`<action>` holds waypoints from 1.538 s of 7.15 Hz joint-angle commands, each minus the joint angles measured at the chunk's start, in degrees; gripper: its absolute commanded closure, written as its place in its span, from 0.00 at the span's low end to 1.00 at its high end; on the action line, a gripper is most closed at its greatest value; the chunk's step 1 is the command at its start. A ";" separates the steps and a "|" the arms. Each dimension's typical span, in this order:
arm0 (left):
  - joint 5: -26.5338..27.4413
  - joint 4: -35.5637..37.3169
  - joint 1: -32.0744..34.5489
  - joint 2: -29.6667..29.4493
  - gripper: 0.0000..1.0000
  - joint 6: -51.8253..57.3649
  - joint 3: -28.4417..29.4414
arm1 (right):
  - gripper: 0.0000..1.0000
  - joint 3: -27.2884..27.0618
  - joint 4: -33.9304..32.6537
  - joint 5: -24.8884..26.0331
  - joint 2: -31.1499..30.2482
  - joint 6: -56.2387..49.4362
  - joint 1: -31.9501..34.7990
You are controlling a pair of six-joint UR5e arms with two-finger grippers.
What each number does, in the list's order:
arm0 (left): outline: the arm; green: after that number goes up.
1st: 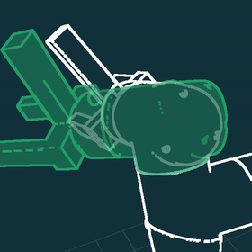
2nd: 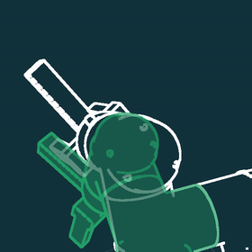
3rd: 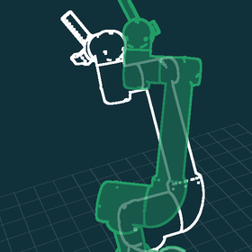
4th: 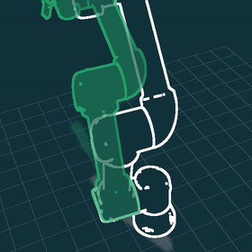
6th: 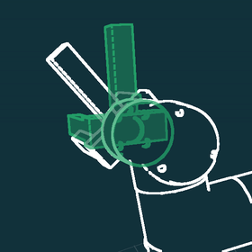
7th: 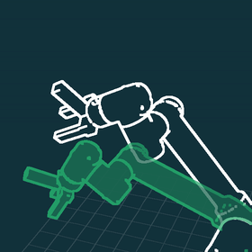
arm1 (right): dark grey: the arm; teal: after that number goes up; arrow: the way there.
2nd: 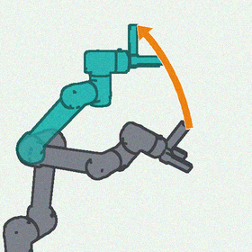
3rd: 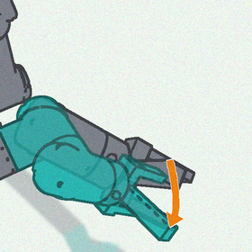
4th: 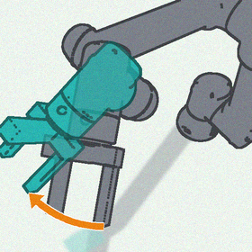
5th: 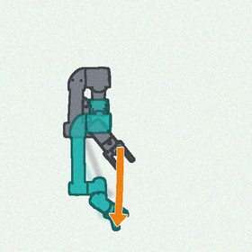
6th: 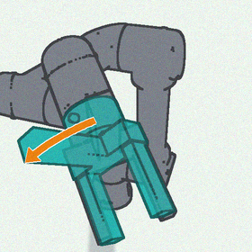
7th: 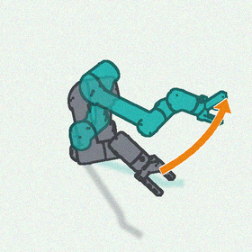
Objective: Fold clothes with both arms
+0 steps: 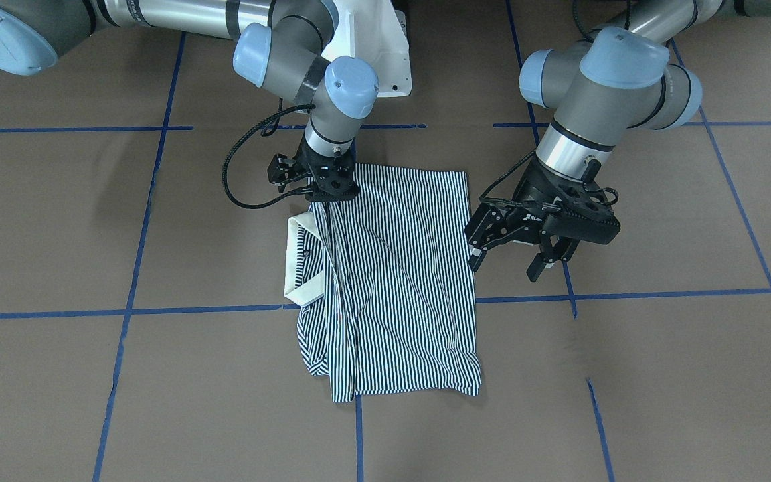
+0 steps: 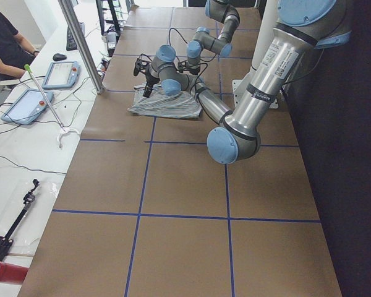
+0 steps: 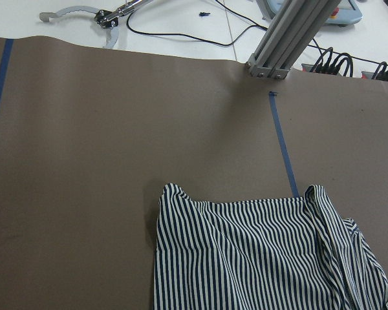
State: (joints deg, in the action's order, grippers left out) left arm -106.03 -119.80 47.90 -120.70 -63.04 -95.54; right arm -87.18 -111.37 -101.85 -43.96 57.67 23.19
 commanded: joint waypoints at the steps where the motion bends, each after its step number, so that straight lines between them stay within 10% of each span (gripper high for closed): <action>1: 0.04 0.00 0.00 -0.32 0.00 -0.07 0.00 | 0.00 -3.67 -0.24 -0.10 -4.79 -0.10 0.19; 5: 0.04 0.00 -0.26 -0.24 0.00 -2.18 -0.35 | 0.00 -11.97 0.88 -1.77 -8.95 -0.19 1.51; 8: -0.05 0.00 -0.26 -0.23 0.00 -2.09 -0.35 | 0.00 -11.44 16.23 -1.07 -8.51 0.95 1.77; 11: -0.05 -0.09 -0.18 -0.14 0.00 -2.00 -0.35 | 0.40 -10.39 19.27 -1.06 -8.51 1.22 1.16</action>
State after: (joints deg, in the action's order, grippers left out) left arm -106.08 -119.85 47.68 -120.82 -65.03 -95.89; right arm -98.23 -92.81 -102.93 -52.50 58.95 24.70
